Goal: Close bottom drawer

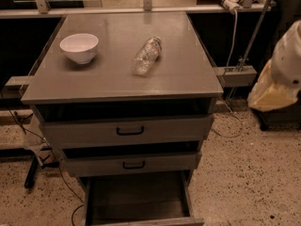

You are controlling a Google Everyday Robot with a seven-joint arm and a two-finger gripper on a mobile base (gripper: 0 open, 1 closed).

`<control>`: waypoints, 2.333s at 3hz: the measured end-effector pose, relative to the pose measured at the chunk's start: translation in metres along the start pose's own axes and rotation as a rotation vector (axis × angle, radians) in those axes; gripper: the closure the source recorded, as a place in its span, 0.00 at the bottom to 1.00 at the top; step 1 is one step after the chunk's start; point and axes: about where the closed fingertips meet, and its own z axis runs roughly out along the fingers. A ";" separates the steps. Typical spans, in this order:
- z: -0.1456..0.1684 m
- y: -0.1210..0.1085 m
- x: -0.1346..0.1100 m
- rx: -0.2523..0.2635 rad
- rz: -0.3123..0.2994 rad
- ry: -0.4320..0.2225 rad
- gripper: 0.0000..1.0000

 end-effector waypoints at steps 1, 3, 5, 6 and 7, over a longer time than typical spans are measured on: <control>0.045 0.041 0.009 -0.026 0.103 0.026 1.00; 0.134 0.108 0.036 -0.165 0.172 0.085 1.00; 0.161 0.126 0.042 -0.221 0.231 0.075 1.00; 0.231 0.163 0.036 -0.303 0.297 0.073 1.00; 0.311 0.203 0.033 -0.379 0.355 0.063 1.00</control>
Offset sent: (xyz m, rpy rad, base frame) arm -0.1417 0.0176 -0.3182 -0.0015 0.4914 -0.2275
